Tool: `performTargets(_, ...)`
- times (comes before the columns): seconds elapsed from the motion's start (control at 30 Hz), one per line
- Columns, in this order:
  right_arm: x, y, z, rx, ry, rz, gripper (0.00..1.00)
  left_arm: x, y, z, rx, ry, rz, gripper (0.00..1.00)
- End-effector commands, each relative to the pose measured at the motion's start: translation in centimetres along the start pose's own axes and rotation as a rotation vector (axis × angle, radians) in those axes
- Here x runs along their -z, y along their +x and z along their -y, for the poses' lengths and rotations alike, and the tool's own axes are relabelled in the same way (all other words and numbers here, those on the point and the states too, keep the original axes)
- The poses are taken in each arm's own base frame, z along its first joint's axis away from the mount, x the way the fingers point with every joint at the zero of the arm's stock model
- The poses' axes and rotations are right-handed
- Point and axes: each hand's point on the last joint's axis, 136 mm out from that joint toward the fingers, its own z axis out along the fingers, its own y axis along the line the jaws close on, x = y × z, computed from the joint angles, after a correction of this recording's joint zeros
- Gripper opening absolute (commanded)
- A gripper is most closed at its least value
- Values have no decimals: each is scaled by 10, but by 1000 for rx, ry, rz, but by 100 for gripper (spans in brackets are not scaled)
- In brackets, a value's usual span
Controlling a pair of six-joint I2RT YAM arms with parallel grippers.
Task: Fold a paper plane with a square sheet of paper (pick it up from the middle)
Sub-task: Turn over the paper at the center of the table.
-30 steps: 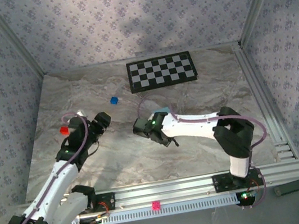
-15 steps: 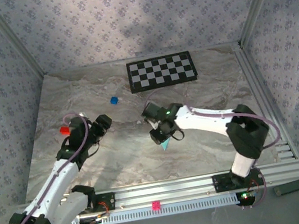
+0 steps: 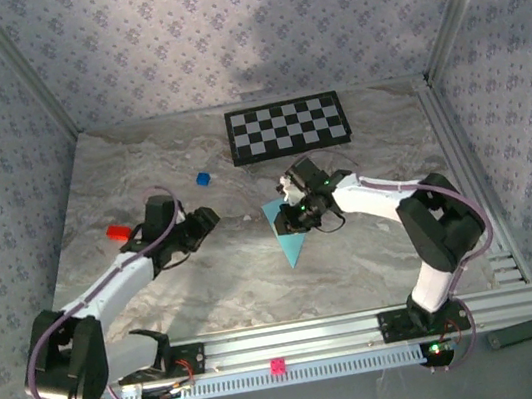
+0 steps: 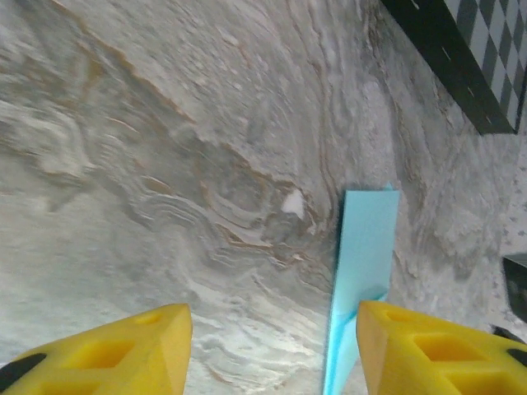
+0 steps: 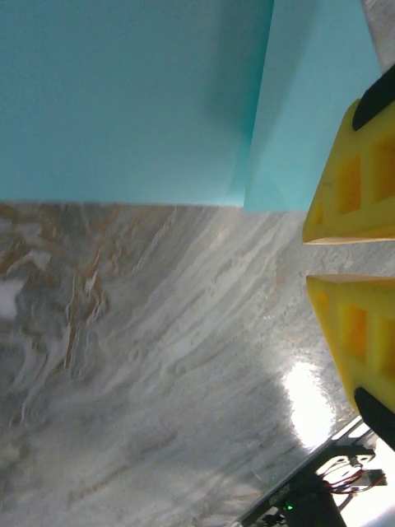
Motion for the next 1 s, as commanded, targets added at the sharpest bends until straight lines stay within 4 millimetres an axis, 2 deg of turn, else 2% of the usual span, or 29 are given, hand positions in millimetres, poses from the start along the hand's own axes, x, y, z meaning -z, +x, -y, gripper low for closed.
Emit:
performTargets(0.0, -19, 17, 26, -132, 44, -76, 16, -4, 1, 29, -51, 67, -25, 50)
performTargets(0.1, -28, 25, 31, -169, 28, -89, 16, -11, 7, 32, -56, 68, -52, 43)
performTargets(0.27, -34, 38, 34, -244, 23, -93, 16, -19, 12, 34, -56, 72, -80, 42)
performTargets(0.43, -37, 41, 39, -379, 20, -35, 17, -27, 14, 40, -45, 91, -101, 40)
performTargets(0.5, -41, 40, 31, -423, -18, -13, 17, -34, 17, 46, -34, 120, -126, 31)
performTargets(0.6, -43, 37, 2, -438, -120, 37, 17, -46, 22, 56, -40, 151, -166, 24)
performTargets(0.67, -35, 32, -16, -401, -149, 83, 19, -53, 26, 62, -59, 154, -190, 22)
performTargets(0.77, -9, 20, -21, -318, -131, 172, 20, -62, 32, 69, -77, 154, -223, 21)
performTargets(0.97, 39, 13, 28, -304, 3, 297, 20, -85, 49, 77, -101, 144, -314, 19)
